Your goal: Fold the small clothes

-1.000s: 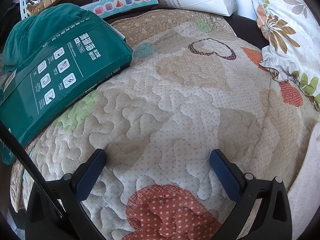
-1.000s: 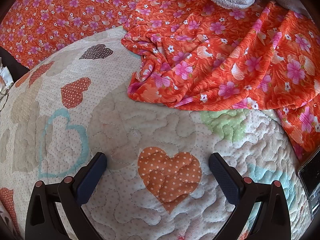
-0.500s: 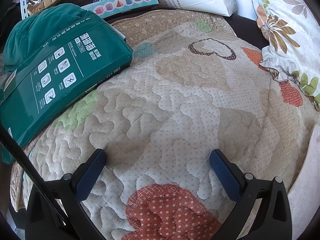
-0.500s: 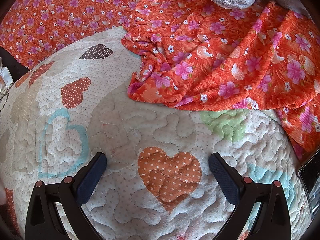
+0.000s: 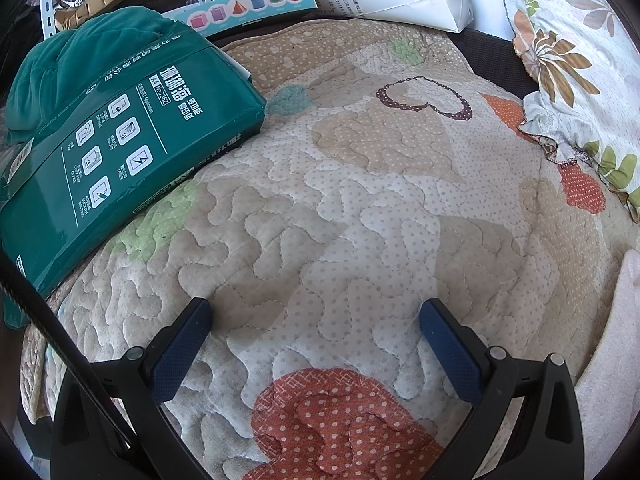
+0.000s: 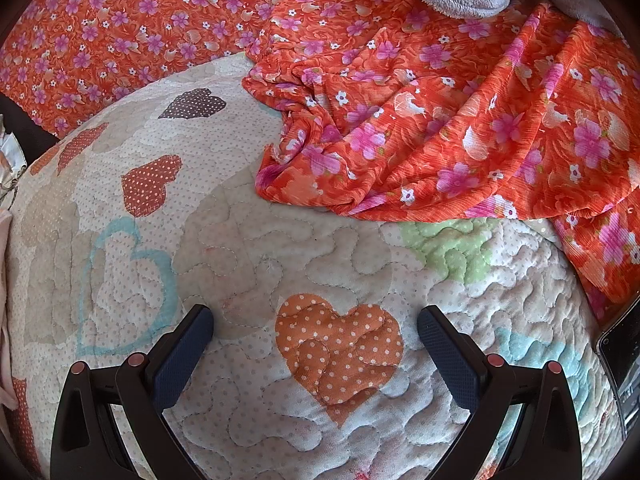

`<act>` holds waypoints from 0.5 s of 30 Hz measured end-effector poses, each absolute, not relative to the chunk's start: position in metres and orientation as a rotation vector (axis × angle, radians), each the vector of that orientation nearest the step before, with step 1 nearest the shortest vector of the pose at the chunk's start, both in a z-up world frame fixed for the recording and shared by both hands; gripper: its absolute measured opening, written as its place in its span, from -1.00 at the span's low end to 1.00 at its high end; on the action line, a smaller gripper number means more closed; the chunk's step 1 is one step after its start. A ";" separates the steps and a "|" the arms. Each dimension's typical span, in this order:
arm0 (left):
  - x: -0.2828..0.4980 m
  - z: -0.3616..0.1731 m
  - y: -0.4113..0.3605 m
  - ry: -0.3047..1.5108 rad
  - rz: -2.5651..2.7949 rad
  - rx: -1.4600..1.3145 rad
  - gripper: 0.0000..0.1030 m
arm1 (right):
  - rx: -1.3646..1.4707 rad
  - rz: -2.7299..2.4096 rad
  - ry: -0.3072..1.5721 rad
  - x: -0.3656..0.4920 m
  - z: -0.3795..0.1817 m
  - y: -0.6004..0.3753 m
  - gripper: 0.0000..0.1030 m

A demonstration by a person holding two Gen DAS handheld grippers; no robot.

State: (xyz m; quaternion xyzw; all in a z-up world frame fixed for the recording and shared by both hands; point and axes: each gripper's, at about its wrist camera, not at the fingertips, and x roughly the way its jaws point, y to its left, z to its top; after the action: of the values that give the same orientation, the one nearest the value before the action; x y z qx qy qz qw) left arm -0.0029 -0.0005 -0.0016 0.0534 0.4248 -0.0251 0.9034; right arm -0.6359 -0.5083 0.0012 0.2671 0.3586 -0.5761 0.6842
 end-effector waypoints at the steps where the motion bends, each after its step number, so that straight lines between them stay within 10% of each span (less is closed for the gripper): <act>1: -0.003 -0.002 -0.001 0.878 -0.051 0.111 1.00 | 0.598 -1.291 0.804 -0.636 0.001 -0.508 1.00; 15: -0.003 -0.002 -0.001 0.880 -0.052 0.110 1.00 | 0.598 -1.291 0.804 -0.636 0.001 -0.508 1.00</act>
State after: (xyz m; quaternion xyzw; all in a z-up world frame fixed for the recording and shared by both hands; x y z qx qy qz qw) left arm -0.0028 -0.0012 -0.0015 0.0530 0.4256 -0.0251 0.9030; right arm -0.6357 -0.5083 0.0013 0.2669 0.3585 -0.5762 0.6842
